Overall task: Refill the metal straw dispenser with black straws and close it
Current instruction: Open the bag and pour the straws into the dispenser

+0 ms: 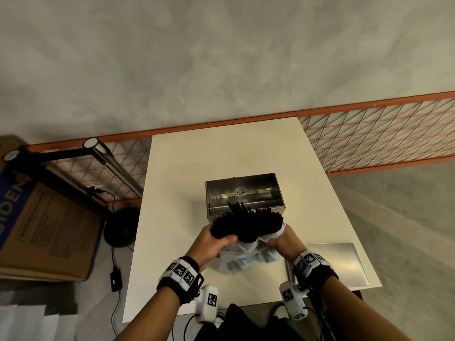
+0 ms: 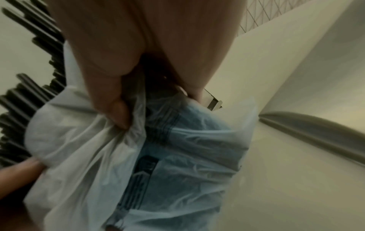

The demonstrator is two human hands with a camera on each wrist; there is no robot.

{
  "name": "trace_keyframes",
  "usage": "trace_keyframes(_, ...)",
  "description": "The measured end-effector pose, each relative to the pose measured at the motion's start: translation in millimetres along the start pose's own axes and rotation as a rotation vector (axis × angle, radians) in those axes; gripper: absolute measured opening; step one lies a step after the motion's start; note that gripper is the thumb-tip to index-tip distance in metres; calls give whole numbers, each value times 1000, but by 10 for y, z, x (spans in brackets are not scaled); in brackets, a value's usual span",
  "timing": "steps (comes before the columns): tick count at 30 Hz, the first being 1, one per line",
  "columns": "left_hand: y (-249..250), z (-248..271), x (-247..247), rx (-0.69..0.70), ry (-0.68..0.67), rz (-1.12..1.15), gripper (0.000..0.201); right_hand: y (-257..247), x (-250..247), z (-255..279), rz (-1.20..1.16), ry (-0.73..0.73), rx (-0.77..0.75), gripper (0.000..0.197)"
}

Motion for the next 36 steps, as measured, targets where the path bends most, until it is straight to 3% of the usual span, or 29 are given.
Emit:
trace_keyframes(5,-28,-21,27,60,155,77,38,-50,10,-22,-4,5,46,24)
trace_keyframes(9,-179,-40,-72,66,153,-9,57,83,112,-15,-22,20,50,64)
trace_keyframes(13,-322,-45,-137,62,68,-118,91,61,171,6,125,-58,34,76)
trace_keyframes(17,-356,-47,-191,103,-9,-202,100,162,203,-4,198,-104,63,82)
trace_keyframes(21,-397,-19,-146,114,-110,-318,85,181,268,-30,273,-129,110,83)
trace_keyframes(24,-412,23,-77,98,-62,-360,87,107,355,-76,391,-172,129,68)
trace_keyframes(26,-424,30,-52,78,-42,-373,93,81,415,-115,428,-187,114,71)
trace_keyframes(30,-390,-23,-65,20,-25,-354,76,-16,386,-103,404,-137,80,79)
trace_keyframes(33,-303,-54,-105,-2,-38,-285,83,-157,253,-45,453,-126,42,69)
trace_keyframes(36,-60,-39,-49,18,-58,-210,58,-346,33,28,492,-79,-20,62)
Point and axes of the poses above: each hand's wrist, its own z-axis away from the middle knuckle, its own x-axis out of the palm, y = z × x, the point moved 1 cm from there along -z, towards the middle knuckle, and after that the axes turned 7 degrees about x, right-handed, at the moved point
